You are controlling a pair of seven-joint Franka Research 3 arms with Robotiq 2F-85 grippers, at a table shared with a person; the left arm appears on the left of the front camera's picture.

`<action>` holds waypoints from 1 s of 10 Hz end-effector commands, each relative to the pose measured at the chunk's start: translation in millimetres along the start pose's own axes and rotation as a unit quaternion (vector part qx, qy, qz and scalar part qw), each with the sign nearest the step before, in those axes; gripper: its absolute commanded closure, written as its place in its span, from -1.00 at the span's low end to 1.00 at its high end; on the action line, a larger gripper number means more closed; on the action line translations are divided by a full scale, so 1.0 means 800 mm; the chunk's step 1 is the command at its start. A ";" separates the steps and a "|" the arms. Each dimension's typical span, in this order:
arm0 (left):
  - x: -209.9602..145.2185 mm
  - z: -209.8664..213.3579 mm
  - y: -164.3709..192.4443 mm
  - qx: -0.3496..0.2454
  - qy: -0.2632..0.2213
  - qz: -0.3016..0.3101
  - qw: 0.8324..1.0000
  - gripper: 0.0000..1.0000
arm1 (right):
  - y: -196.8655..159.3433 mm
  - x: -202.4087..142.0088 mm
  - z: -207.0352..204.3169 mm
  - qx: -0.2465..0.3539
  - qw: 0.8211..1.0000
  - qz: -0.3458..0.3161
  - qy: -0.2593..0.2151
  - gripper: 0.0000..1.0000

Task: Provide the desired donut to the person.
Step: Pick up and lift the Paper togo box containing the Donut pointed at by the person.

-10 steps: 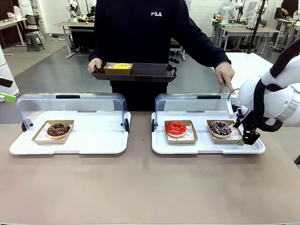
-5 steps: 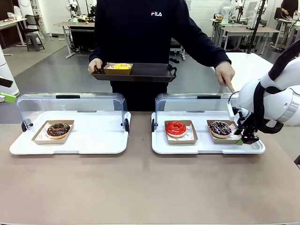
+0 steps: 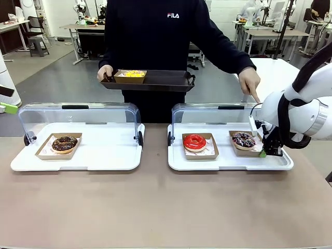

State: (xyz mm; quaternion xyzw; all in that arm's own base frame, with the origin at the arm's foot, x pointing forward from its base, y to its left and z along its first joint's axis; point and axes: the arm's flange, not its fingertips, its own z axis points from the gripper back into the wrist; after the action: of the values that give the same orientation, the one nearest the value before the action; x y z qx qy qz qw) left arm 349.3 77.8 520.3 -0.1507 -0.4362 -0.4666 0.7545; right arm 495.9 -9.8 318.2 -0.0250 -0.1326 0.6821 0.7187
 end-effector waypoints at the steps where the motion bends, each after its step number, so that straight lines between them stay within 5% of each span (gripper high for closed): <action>1: -0.001 0.000 -0.002 0.000 -0.007 0.000 1.000 -1.00 | -0.002 0.003 0.007 0.009 1.000 0.001 0.001 1.00; 6: -0.001 0.000 -0.002 0.000 -0.007 0.000 1.000 -1.00 | 0.113 0.005 0.123 -0.056 0.998 0.041 -0.008 1.00; 10: -0.001 0.000 -0.002 0.000 -0.007 0.000 1.000 -1.00 | 0.231 0.016 0.239 -0.036 0.993 0.112 -0.007 1.00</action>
State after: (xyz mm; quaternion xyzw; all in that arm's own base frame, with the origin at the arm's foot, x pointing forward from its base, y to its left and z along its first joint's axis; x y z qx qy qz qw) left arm 349.3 78.0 520.2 -0.1504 -0.4360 -0.4663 0.7549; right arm 357.8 -22.3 478.7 -0.0615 -0.1548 0.7385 0.6533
